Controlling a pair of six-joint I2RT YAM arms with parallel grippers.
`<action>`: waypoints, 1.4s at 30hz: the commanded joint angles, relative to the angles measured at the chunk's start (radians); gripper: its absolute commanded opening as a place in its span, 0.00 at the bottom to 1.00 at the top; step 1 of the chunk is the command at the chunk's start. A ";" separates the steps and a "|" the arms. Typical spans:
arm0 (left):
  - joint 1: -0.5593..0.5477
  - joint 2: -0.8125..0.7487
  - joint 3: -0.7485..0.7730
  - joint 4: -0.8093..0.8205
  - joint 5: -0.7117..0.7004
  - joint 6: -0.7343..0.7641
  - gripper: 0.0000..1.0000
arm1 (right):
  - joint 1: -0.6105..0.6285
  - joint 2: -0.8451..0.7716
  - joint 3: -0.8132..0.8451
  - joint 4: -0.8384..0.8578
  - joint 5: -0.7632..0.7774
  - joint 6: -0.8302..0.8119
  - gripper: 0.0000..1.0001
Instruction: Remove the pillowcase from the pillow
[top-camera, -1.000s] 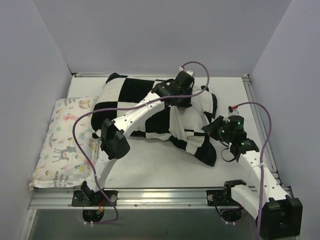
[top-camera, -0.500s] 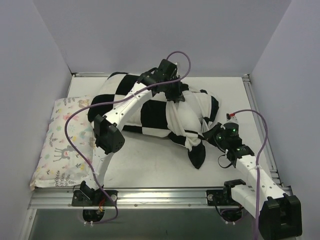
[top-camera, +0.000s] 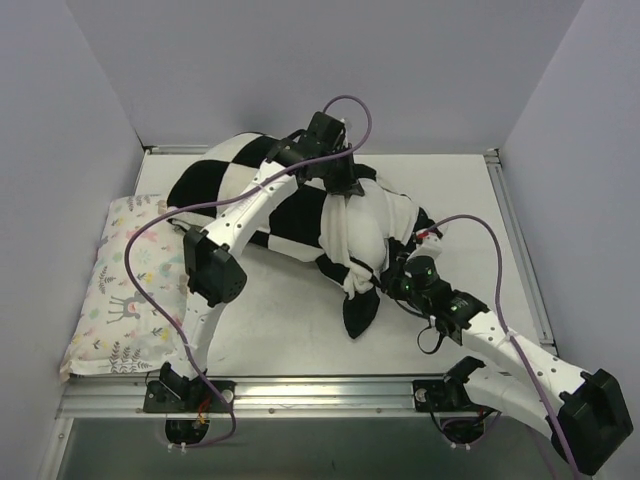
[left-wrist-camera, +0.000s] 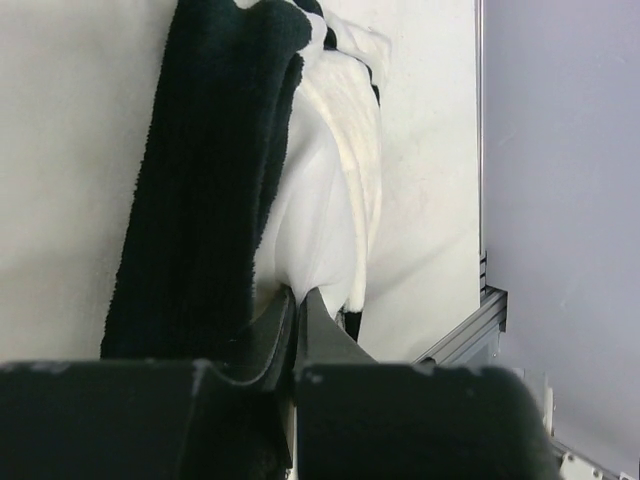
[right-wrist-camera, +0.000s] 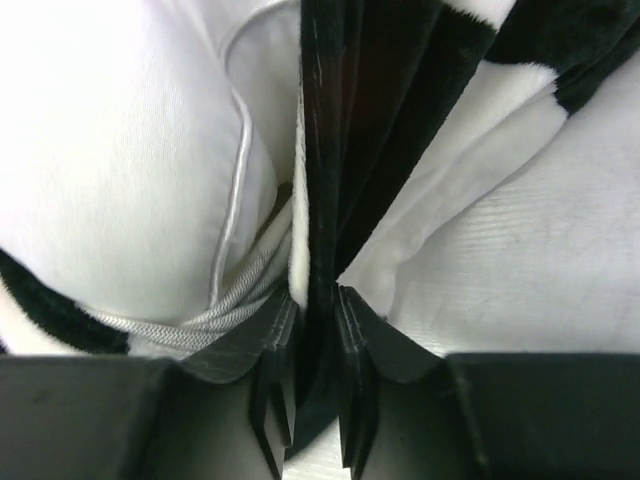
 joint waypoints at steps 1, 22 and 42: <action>0.073 -0.088 0.078 0.219 -0.133 -0.013 0.00 | 0.085 0.025 -0.021 -0.121 0.033 0.007 0.20; -0.006 -0.567 -0.690 0.461 -0.144 0.025 0.00 | -0.065 0.000 0.123 -0.173 0.020 0.009 0.39; -0.141 -0.901 -1.085 0.539 -0.274 0.042 0.00 | -0.161 0.163 0.249 -0.278 0.079 -0.005 0.17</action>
